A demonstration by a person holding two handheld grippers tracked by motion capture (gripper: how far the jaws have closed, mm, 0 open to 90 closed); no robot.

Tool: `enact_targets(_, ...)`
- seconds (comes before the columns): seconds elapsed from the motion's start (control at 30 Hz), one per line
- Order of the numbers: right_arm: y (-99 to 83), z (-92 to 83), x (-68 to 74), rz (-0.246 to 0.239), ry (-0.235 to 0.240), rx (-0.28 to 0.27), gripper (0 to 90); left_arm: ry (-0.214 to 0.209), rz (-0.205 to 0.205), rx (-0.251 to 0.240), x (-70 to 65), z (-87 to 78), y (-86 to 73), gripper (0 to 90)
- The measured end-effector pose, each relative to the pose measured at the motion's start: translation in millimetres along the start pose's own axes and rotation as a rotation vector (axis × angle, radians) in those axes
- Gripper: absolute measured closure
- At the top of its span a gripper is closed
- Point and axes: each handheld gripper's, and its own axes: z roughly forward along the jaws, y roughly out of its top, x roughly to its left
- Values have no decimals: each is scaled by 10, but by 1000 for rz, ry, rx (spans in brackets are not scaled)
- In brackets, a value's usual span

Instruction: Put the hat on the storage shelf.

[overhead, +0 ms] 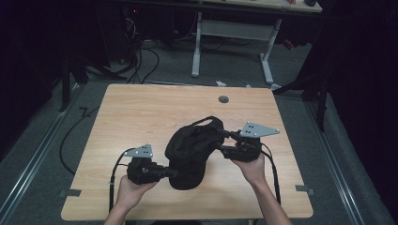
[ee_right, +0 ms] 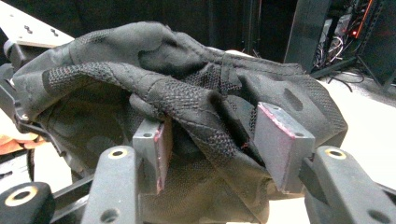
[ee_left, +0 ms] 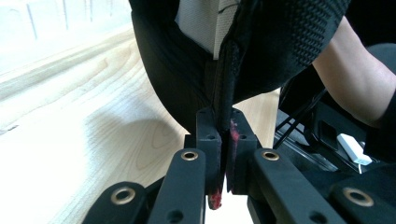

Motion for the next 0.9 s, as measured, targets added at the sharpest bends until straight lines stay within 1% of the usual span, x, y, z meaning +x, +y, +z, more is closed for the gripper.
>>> enact_targets(0.17, -8, -35, 2, 3, -4, 18, 444, 4, 5, 5, -7, 9, 4, 865)
enact_targets(0.27, -11, -54, 1, 6, -1, 23, 420, 2, 4, 7, -9, 11, 7, 865)
enact_targets(0.3, -11, -61, -5, 11, 7, 22, 403, 3, 3, 7, -10, 7, 8, 865)
enact_targets(0.33, -11, -73, -8, 14, 6, 20, 363, 9, 2, 8, -10, -2, 9, 865)
enact_targets(0.4, -14, -118, -29, 31, 3, 4, 352, 17, -6, -7, 4, -36, 3, 865)
enact_targets(0.47, -41, -160, -67, 52, -8, -3, 350, 20, -21, -39, 18, -93, 4, 865)
enact_targets(0.53, -91, -188, -101, 71, -24, 7, 349, 44, -16, -54, 18, -143, 19, 864)
enact_targets(0.6, -154, -198, -128, 85, -43, 31, 350, 61, -9, -65, 17, -166, 35, 864)
enact_targets(0.63, -192, -198, -141, 88, -54, 40, 354, 72, -7, -68, 19, -171, 42, 864)
enact_targets(0.67, -275, -194, -173, 111, -78, 64, 360, 82, -8, -71, 18, -172, 46, 864)
enact_targets(0.7, -275, -194, -173, 111, -78, 64, 360, 91, -8, -73, 19, -170, 49, 864)
enact_targets(0.77, -365, -187, -207, 132, -100, 84, 367, 105, -6, -80, 26, -166, 49, 864)
enact_targets(0.87, -506, -173, -253, 152, -141, 122, 373, 133, -2, -91, 23, -165, 48, 864)
enact_targets(0.9, -595, -165, -282, 166, -172, 151, 375, 141, 0, -97, 23, -168, 47, 864)
